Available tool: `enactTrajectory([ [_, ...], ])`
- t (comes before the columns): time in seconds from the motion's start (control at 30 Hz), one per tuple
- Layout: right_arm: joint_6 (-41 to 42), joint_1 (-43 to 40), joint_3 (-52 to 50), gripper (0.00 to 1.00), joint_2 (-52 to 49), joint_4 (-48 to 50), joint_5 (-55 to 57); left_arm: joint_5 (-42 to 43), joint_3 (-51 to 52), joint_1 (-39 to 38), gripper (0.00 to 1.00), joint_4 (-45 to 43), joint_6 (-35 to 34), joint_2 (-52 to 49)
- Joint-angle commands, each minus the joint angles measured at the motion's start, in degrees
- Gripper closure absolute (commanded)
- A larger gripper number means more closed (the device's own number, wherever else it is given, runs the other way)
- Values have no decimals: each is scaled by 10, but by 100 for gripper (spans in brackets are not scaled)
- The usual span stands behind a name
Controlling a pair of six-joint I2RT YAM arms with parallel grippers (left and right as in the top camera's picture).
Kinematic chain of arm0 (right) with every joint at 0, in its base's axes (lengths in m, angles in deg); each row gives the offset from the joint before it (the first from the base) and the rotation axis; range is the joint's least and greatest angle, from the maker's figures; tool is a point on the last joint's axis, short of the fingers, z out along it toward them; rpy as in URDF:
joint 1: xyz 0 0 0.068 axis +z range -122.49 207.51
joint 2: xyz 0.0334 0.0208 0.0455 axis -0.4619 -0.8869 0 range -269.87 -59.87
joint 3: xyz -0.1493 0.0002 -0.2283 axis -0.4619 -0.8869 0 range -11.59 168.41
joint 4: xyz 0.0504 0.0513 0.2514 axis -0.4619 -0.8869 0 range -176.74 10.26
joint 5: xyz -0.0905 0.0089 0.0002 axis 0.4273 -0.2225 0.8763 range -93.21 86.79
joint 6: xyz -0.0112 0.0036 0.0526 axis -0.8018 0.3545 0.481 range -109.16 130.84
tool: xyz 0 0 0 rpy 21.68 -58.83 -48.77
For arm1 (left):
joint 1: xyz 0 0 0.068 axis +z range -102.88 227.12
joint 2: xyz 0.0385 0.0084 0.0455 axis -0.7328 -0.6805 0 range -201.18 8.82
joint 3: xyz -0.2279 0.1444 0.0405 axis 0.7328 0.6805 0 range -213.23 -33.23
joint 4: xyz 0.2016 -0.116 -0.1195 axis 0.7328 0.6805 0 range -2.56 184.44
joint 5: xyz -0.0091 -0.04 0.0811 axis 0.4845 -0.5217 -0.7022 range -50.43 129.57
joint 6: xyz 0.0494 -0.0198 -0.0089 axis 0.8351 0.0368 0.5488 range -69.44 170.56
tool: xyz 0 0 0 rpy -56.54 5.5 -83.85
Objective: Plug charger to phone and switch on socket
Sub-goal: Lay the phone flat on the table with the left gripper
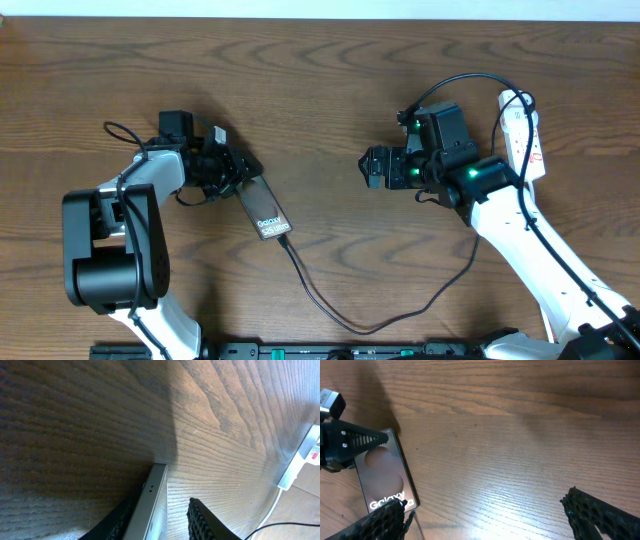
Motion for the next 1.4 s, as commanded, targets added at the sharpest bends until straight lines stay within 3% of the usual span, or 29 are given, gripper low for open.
enactTrajectory([
  [0.0, -8, 2, 2, 1, 7, -2, 6, -57, 6, -1, 63, 21, 3, -4],
  [0.73, -8, 2, 2, 1, 7, 0, 6, -118, 6, -1, 52, 68, 3, -4],
  [1.37, -8, 2, 2, 1, 7, 0, 6, -129, 6, -1, 52, 104, 3, -4],
])
